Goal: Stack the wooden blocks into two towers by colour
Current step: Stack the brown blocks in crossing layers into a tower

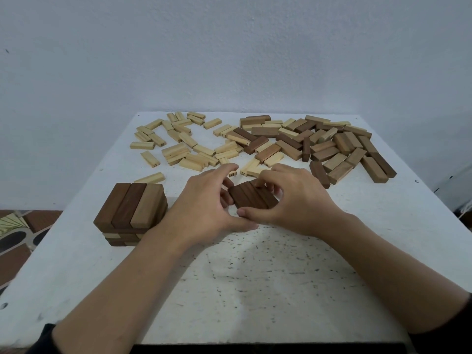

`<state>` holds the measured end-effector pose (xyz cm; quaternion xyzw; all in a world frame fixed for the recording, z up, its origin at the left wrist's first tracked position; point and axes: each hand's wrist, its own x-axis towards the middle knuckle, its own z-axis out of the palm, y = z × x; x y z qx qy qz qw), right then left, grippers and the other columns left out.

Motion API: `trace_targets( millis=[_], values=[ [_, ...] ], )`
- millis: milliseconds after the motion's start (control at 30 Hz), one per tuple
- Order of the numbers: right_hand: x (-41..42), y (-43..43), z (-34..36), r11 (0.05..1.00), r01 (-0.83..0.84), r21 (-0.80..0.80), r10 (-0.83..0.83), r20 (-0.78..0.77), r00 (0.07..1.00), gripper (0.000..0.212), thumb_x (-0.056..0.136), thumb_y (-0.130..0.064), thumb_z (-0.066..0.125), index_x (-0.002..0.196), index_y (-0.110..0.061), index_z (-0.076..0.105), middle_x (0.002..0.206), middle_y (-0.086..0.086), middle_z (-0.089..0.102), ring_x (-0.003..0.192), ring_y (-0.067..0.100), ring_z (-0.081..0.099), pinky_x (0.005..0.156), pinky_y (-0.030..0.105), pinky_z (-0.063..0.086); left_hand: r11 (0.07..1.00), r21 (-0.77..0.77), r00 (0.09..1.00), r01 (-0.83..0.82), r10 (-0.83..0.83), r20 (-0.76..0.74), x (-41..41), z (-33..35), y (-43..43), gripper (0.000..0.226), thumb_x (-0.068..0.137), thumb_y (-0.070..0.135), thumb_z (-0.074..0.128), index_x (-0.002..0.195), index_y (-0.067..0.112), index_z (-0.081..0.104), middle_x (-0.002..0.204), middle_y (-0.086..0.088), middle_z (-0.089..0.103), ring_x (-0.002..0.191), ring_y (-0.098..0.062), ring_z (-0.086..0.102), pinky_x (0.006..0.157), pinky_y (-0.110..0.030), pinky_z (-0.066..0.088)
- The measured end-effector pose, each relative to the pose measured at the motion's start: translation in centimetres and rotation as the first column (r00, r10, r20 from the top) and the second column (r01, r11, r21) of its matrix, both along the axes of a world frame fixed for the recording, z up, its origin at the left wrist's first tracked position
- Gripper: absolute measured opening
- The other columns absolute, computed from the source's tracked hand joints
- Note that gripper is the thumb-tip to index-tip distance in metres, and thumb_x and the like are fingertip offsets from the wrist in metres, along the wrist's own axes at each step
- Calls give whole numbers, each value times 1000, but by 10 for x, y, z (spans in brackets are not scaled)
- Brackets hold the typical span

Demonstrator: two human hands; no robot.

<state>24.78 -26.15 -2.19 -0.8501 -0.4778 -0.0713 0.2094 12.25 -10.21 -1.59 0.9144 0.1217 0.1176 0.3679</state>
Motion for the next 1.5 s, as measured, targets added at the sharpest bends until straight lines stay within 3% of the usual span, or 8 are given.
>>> trace_targets(
  millis=[300,433,733,867,1000,1133,1333,1500],
  values=[
    [16,-10,6,993,-79,-85,60,-201,978,59,62,-67,55,113,-39,67,102,-21,58,100,6,52,94,45,47,998,-19,998,57,-57,-33,4,-1,-2,93,62,43,96,143,36,50,99,11,65,81,0,66,63,-9,46],
    [16,-15,8,978,-194,-73,167,-277,946,58,65,-58,58,119,-41,66,114,-25,60,115,4,49,103,49,42,998,40,998,55,-53,-42,4,-2,-4,85,69,50,90,143,35,50,110,16,54,84,-2,63,64,-10,43],
    [18,-21,9,961,-266,-70,237,-280,930,56,72,-46,67,127,-33,65,120,-21,64,118,5,52,104,46,44,988,82,988,127,-119,-94,3,1,-4,63,76,51,84,131,31,60,111,16,57,91,-2,57,70,-12,42],
    [13,-26,19,949,-205,-239,147,-241,960,65,83,-57,69,143,-39,49,140,-23,50,135,1,36,116,47,28,985,92,983,146,-134,-125,1,4,-2,62,75,52,84,129,32,59,114,17,57,95,0,57,69,-10,40],
    [3,-32,24,927,-144,-345,85,-182,980,86,82,-83,46,154,-39,32,158,-21,33,145,0,17,118,39,15,973,132,972,191,-169,-162,-4,7,-2,62,76,52,83,129,31,59,118,16,58,102,0,56,76,-10,40],
    [-13,-42,13,938,-38,-345,37,-10,999,92,84,-86,10,156,-32,31,160,-15,33,146,5,20,113,42,21,970,171,976,175,-148,-162,-13,4,-5,70,81,56,77,142,32,52,123,20,53,108,2,52,84,-11,39],
    [-16,-49,6,902,76,-425,-3,169,986,96,89,-80,-8,156,-24,32,166,-4,23,152,19,12,114,54,23,971,220,983,94,-56,-174,-25,-3,-14,81,86,64,65,153,33,33,144,22,39,132,-2,32,95,-25,32],
    [-17,-48,-2,874,50,-484,44,181,983,95,90,-81,-5,156,-23,29,166,-3,23,152,19,7,113,49,21,949,311,983,53,6,-185,-34,-9,-22,79,94,65,49,158,24,27,158,19,24,139,0,10,101,-18,22]
  ],
)
